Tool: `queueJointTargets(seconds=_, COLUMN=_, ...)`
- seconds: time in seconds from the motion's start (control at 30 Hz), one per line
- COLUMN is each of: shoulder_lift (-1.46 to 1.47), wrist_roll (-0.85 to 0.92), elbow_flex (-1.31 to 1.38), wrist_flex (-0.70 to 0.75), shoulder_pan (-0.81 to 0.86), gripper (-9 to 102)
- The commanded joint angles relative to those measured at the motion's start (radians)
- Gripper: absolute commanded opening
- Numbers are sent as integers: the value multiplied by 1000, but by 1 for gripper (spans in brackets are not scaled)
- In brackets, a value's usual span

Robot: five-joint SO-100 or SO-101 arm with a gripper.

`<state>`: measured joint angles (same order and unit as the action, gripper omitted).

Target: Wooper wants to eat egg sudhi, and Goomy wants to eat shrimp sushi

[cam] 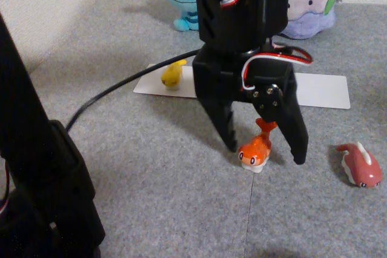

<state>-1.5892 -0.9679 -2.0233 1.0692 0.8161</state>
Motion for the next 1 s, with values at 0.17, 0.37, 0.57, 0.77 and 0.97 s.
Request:
queueJointTargets(seconds=0.17, shoulder_lift=8, wrist_roll=-18, elbow_flex=2, wrist_flex=-34, shoulder_pan=5, gripper=9)
queueJointTargets(seconds=0.37, shoulder_lift=95, wrist_roll=-67, elbow_flex=2, wrist_flex=-38, shoulder_pan=6, gripper=4)
queueJointTargets(seconds=0.57, shoulder_lift=97, wrist_roll=-92, elbow_flex=18, wrist_flex=-17, shoulder_pan=-8, gripper=4)
queueJointTargets(seconds=0.77, shoulder_lift=28, wrist_roll=-173, elbow_flex=164, wrist_flex=118, shoulder_pan=-52, gripper=4)
queueJointTargets(seconds=0.97, shoulder_lift=32, wrist_roll=-264, elbow_flex=545, wrist_flex=370, shoulder_pan=-137, gripper=4)
